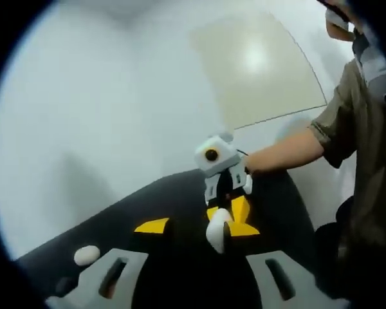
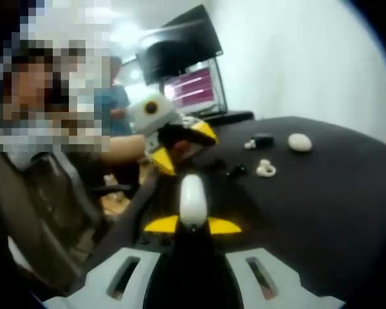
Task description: Pick up three earphones and place each one into its charging case using tactile feedback, ensure that each earphone is properly inserted and securely positioned inside the case.
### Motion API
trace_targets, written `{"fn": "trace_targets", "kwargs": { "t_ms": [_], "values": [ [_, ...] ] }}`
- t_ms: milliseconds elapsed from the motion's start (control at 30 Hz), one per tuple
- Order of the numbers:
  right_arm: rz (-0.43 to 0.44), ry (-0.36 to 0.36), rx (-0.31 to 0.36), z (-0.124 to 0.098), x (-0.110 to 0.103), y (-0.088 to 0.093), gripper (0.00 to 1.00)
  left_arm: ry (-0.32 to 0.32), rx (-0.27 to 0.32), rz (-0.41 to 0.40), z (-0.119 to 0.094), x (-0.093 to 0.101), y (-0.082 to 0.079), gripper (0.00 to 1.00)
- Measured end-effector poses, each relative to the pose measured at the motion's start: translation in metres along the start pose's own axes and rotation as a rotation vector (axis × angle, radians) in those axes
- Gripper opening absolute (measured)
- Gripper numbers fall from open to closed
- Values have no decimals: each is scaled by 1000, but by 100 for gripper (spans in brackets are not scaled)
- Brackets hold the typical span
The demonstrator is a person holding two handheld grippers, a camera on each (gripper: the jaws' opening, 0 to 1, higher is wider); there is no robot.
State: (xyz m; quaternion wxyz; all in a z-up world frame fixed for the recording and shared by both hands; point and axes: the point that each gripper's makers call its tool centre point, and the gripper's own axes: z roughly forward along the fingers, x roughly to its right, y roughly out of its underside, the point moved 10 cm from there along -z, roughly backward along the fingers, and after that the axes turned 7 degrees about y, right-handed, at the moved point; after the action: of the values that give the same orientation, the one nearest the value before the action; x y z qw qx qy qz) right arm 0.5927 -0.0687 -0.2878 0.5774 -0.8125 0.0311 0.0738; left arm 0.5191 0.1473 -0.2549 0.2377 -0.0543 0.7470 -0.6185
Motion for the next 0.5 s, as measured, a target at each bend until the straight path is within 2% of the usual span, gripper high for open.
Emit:
{"fn": "trace_targets", "kwargs": {
  "t_ms": [67, 133, 333, 400, 500],
  "values": [
    [2, 1, 0, 0, 0, 0, 17, 16, 6, 7, -2, 5, 0, 31],
    [7, 1, -2, 0, 0, 0, 17, 16, -16, 48, -5, 6, 3, 32],
    [6, 1, -1, -1, 0, 0, 17, -52, 26, 47, -8, 3, 17, 30],
    [2, 2, 0, -1, 1, 0, 17, -60, 14, 77, -6, 5, 15, 30],
    [-6, 5, 2, -2, 0, 0, 17, -51, 35, 92, -5, 8, 13, 29]
  ]
}}
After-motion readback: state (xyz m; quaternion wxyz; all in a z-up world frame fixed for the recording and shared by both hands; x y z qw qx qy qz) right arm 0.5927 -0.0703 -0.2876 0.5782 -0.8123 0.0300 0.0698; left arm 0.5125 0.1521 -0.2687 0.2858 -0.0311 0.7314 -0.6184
